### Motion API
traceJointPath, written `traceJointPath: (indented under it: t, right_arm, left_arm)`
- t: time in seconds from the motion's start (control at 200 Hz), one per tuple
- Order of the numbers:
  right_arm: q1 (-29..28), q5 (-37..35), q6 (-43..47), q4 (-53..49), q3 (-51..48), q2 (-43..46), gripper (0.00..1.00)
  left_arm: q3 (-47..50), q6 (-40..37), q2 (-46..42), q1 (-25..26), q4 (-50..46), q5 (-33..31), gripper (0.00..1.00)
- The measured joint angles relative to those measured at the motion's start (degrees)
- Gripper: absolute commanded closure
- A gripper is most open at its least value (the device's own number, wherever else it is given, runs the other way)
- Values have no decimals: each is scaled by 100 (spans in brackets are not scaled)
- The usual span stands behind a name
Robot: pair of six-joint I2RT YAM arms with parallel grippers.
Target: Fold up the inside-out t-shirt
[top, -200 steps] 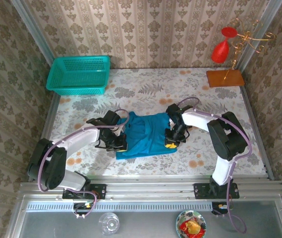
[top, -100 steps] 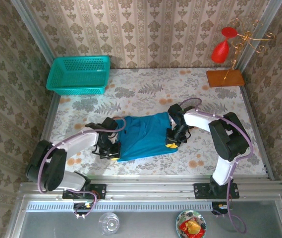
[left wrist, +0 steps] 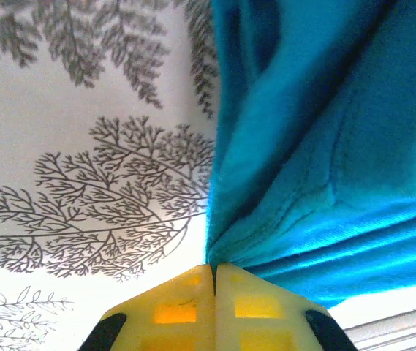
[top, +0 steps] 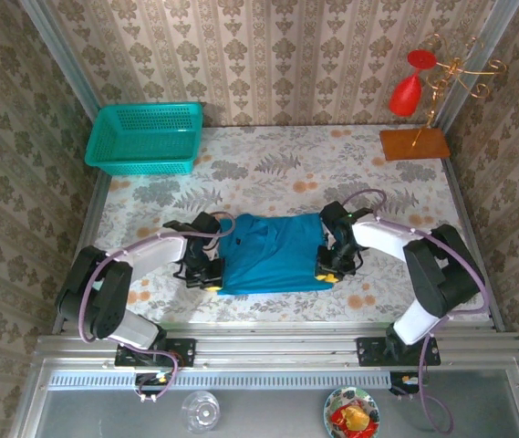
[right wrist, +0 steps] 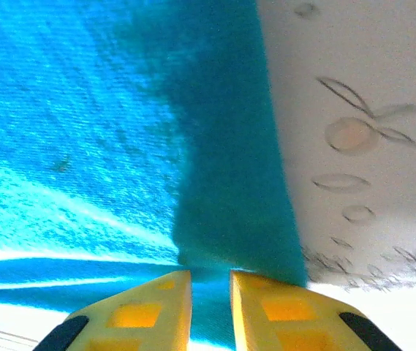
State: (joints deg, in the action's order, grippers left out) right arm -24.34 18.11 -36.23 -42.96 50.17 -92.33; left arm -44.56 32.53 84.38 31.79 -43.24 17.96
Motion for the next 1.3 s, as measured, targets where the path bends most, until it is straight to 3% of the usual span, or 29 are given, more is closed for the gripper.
traceJointPath:
  t: [0.105,0.295,0.595,0.805,1.03,1.145,1.3]
  right_arm:
    - [57,-188,0,-232,61,247,70]
    - [369,-334,164,-417,857,315,68]
    - [973,-485,817,-459,2223,-802,63]
    - [1069,-435,1108,-466,2653,-1550,56]
    - [1121,-249,1211,-420,2673,-1869,55]
    - [1161,-118,1211,-330,2673,-1991,55]
    - [1261,59,1209,-216,2778,-2079,57]
  left_arm:
    - [-398,-157,-234,-33,-286,-46,78]
    - [-1281,-527,-315,-372,-417,-48,65]
    - [-2763,-1106,1078,-896,-66,365,42]
    - [-3637,-1292,2262,-901,138,640,45]
    - [-3982,-1316,2999,-901,181,916,49]
    - [-4026,-1316,3193,-898,219,1021,54]
    - [-4035,-1309,3222,-901,299,1121,70]
